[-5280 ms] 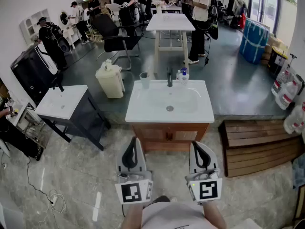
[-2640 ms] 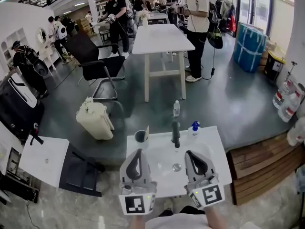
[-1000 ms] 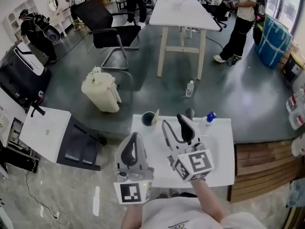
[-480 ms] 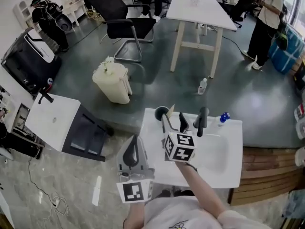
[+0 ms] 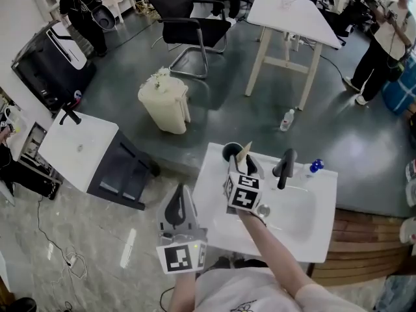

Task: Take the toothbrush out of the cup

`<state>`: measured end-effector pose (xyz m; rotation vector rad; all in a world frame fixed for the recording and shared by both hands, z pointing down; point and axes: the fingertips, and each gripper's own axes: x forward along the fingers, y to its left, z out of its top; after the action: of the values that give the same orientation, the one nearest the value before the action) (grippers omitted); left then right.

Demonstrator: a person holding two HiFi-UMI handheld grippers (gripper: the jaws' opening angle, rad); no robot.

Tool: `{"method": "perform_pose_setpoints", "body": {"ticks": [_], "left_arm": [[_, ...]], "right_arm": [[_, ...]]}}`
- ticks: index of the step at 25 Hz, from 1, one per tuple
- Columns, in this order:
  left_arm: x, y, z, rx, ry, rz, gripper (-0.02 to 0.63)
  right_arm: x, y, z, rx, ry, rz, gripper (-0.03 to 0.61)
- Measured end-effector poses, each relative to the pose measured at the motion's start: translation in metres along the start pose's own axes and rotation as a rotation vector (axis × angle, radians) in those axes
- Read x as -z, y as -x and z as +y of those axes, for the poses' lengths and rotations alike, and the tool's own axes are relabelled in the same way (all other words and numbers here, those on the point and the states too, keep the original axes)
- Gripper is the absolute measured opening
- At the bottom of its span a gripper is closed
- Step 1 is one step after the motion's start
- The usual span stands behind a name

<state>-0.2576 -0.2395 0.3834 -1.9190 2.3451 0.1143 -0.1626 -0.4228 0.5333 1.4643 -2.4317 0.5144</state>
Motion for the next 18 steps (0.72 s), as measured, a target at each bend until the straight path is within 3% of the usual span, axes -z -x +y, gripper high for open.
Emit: {"method": "perform_pose_setpoints", "body": {"ticks": [3,7,15,18], "left_arm": [[0.004,0.003,0.004,-0.017,0.031,0.017,0.015],[0.003,0.010,0.010,-0.017,-0.034,0.001,0.017],[-0.004,0.015,0.014,-0.028,-0.048,-0.012,0.017],[-0.002,0.014,0.011,-0.029,-0.012,-0.001,0.017]], "right_arm": [[0.000,-0.005,-0.002,0.007,0.026,-0.007,0.114],[0.000,-0.008,-0.005,0.003,0.025,-0.011,0.041],[-0.004,-0.005,-0.001,-0.019,0.043,-0.008,0.029],[-0.012,0.000,0.005,-0.045,0.064,-0.021,0.028]]}}
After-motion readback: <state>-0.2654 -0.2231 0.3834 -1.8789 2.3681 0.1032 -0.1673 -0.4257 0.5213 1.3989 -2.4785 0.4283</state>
